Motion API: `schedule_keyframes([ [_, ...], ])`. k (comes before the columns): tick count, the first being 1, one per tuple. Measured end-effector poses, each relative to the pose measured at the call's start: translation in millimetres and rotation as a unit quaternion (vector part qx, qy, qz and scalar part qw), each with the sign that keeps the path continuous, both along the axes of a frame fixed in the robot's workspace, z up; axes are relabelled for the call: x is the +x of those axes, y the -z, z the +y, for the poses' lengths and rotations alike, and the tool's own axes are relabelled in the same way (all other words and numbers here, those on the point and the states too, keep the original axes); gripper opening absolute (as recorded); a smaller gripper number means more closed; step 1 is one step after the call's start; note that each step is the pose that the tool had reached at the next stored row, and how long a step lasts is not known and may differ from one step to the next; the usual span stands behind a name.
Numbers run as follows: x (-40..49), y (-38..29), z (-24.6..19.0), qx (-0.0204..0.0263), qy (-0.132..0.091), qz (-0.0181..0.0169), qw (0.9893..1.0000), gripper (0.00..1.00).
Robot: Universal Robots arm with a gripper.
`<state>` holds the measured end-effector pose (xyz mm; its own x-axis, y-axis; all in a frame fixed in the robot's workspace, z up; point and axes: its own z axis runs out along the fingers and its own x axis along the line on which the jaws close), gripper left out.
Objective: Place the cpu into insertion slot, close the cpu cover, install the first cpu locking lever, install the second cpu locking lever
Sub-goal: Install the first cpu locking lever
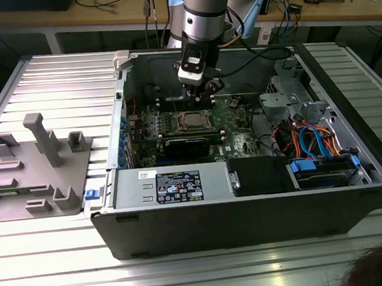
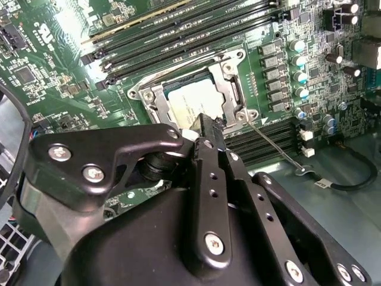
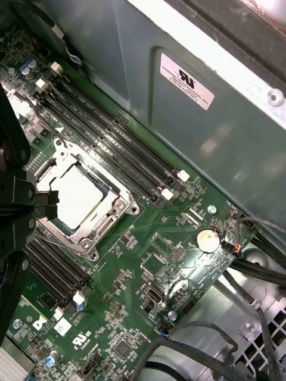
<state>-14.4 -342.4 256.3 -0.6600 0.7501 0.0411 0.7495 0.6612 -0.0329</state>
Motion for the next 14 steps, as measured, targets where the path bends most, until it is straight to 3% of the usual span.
schedule_keyframes([
  [14,0.0,0.0,0.0,0.0,-0.039,0.0,0.9993,0.11],
])
